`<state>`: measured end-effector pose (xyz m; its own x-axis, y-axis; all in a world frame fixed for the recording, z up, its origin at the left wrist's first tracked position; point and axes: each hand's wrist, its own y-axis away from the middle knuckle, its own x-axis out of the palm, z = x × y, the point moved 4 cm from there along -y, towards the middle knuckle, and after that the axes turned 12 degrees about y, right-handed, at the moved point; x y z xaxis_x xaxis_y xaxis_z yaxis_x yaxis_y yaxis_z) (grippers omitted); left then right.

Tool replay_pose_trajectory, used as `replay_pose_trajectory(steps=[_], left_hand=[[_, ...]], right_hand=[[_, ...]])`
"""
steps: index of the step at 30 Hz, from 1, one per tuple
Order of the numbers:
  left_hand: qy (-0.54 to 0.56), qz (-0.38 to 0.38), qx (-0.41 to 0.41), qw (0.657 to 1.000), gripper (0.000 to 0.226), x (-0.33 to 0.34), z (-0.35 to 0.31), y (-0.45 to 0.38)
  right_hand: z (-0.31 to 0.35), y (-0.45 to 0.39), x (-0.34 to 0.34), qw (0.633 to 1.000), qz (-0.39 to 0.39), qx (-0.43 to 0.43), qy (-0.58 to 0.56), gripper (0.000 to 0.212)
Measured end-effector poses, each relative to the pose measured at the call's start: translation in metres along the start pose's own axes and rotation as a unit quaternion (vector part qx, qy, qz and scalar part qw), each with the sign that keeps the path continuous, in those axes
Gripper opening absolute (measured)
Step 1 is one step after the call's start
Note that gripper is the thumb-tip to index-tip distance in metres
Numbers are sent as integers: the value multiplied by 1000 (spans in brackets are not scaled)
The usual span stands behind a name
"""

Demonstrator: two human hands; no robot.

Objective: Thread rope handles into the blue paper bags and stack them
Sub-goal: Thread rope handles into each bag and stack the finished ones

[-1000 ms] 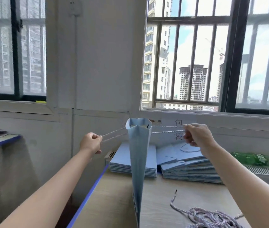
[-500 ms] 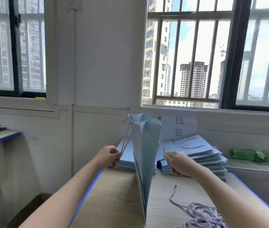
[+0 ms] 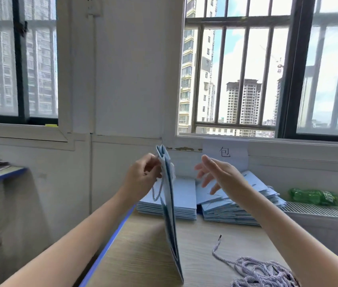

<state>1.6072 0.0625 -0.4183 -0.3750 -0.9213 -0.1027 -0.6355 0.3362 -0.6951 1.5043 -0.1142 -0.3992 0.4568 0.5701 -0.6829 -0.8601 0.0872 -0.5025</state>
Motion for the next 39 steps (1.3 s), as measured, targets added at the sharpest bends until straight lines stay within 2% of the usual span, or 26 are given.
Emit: replay_pose_trajectory(steps=[1, 3, 5, 6, 9, 12, 14, 17, 19, 22, 24, 27, 29, 31, 33, 35, 39], left_hand=[[10, 26, 14, 1000, 12, 9, -6, 2], [2, 83, 39, 996, 10, 28, -13, 5], [-9, 110, 49, 993, 16, 39, -12, 6], [-18, 100, 49, 994, 23, 40, -9, 6], [-85, 8, 28, 996, 18, 27, 8, 5], [-130, -62, -56, 988, 12, 6, 41, 7], [-124, -39, -162, 978, 20, -2, 69, 11], [-116, 45, -298, 947, 32, 0, 101, 27], [-137, 92, -335, 927, 42, 5, 113, 35], [-180, 122, -358, 908, 59, 12, 128, 40], [-180, 104, -395, 895, 75, 16, 136, 42], [-37, 21, -448, 893, 84, 26, 148, 42], [37, -54, -443, 894, 94, 29, 148, 35], [-31, -121, -403, 906, 102, 23, 144, 22], [-133, -155, -362, 909, 88, 17, 132, 13], [-173, -145, -326, 918, 78, 15, 123, 6], [-199, -73, -282, 936, 71, 22, 113, -1]], right_hand=[[11, 5, 2, 1000, 21, -14, -11, 53], [23, 11, 7, 997, 42, -31, 55, 57], [20, 9, 9, 988, 9, -20, 152, 31], [16, 8, 7, 987, -17, 2, 159, 18], [-9, 8, 0, 990, -52, 80, 100, 16], [-28, 10, -6, 990, -58, 116, 64, 14], [-40, 11, -4, 989, -32, 134, 54, 10], [-56, 15, 8, 985, 38, 163, 49, 10], [-66, 16, 17, 981, 60, 179, 40, 8], [-82, 15, 21, 975, 25, 218, -47, 5], [-91, 15, 19, 961, 3, 240, -136, 7], [-99, 13, 15, 948, -3, 248, -200, 7], [-105, 9, 12, 945, 1, 252, -209, 6], [-110, 3, 8, 941, 11, 257, -221, 4], [-117, 0, 6, 936, 34, 262, -232, 2], [-126, 0, 11, 928, 65, 268, -249, 9], [-141, 11, 36, 903, 124, 299, -281, 20]])
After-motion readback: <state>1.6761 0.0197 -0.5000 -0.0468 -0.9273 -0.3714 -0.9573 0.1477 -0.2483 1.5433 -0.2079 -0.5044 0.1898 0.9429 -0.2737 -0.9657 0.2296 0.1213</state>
